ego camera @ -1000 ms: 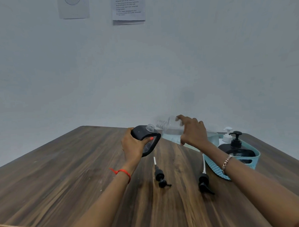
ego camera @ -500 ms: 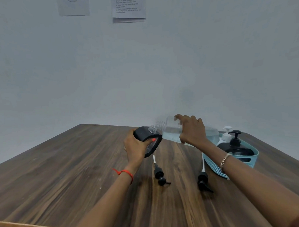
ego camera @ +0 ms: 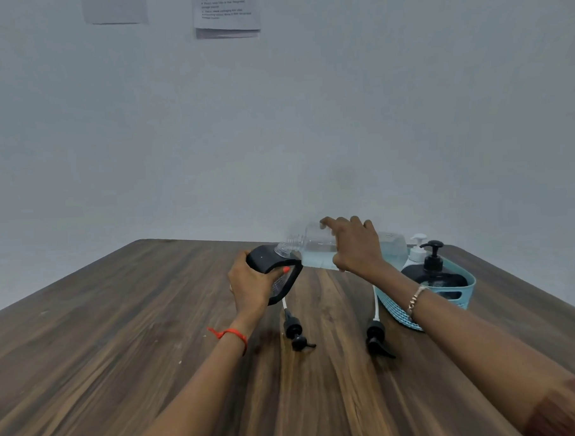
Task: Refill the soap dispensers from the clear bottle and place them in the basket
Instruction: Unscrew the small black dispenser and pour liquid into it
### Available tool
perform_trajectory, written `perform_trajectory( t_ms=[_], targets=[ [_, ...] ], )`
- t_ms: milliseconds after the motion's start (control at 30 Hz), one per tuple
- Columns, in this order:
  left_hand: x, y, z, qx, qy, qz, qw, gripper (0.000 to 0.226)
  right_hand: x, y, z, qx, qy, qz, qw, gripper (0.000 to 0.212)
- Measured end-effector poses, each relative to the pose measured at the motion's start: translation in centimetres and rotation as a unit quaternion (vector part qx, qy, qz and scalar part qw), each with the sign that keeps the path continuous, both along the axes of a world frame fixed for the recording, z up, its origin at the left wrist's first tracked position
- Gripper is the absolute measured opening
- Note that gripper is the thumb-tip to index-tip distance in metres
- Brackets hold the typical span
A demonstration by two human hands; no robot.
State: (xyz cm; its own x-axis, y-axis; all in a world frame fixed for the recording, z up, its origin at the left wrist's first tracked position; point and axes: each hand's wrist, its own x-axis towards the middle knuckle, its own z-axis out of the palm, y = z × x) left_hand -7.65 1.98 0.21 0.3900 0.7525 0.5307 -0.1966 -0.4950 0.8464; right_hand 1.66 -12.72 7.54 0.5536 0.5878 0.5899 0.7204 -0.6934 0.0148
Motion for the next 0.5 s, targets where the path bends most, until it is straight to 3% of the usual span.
perform_trajectory(
  t_ms=[500],
  targets=[
    [-0.02,-0.67,0.02,-0.012,0.009,-0.010,1.000,0.059,-0.01,-0.53,0.16,0.000,-0.016,0.001,1.000,0.066]
  ],
)
